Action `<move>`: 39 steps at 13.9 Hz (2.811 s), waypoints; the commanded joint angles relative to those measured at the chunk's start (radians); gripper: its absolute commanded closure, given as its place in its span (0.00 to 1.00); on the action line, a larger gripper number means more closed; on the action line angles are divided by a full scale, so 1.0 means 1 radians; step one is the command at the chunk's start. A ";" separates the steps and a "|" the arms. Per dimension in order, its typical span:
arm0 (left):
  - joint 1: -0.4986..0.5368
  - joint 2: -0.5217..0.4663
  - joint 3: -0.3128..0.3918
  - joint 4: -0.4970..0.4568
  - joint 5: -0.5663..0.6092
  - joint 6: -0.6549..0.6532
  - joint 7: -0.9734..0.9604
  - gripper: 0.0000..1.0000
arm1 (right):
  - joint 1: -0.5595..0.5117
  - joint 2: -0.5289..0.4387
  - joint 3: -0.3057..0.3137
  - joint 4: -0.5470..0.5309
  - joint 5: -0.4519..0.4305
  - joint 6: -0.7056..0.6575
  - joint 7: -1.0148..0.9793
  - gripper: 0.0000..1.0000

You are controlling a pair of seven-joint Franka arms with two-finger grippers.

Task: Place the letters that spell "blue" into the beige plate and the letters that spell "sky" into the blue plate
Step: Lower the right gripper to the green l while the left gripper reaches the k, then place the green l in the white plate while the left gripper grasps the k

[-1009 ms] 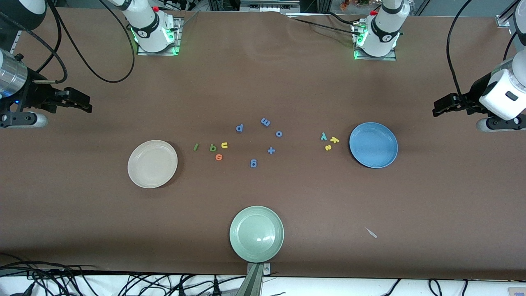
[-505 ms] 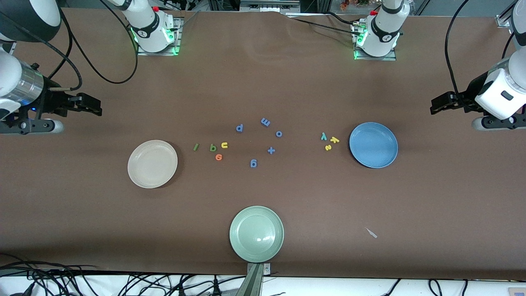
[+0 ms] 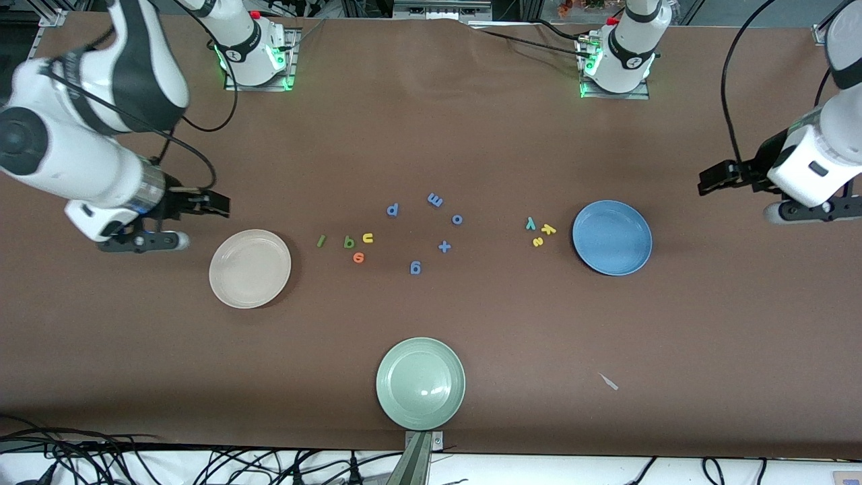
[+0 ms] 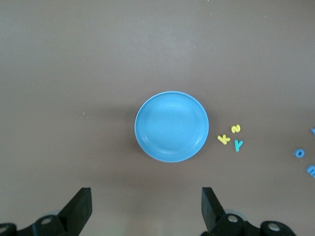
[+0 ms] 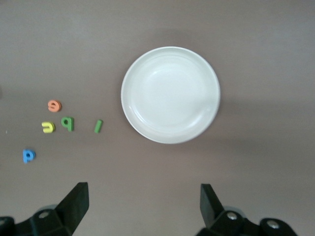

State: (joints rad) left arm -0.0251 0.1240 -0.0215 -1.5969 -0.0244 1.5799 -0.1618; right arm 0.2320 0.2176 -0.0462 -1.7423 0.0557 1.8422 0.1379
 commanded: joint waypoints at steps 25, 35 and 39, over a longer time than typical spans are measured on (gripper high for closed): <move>-0.114 0.222 -0.202 -0.535 -0.019 0.837 -1.117 0.04 | 0.188 0.290 0.055 -0.324 -0.004 0.704 0.634 0.25; -0.127 0.252 -0.202 -0.623 -0.017 0.973 -1.231 0.25 | 0.184 0.298 0.054 -0.313 -0.004 0.713 0.629 1.00; -0.159 0.272 -0.199 -0.614 0.001 0.982 -1.309 0.27 | 0.181 0.250 -0.009 -0.188 -0.005 0.488 0.551 1.00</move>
State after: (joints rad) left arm -0.1647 0.3910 -0.2257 -2.2086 -0.0346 2.5460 -1.4254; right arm 0.4207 0.5033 -0.0188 -2.0119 0.0531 2.4831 0.7446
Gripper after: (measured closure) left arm 0.269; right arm 0.912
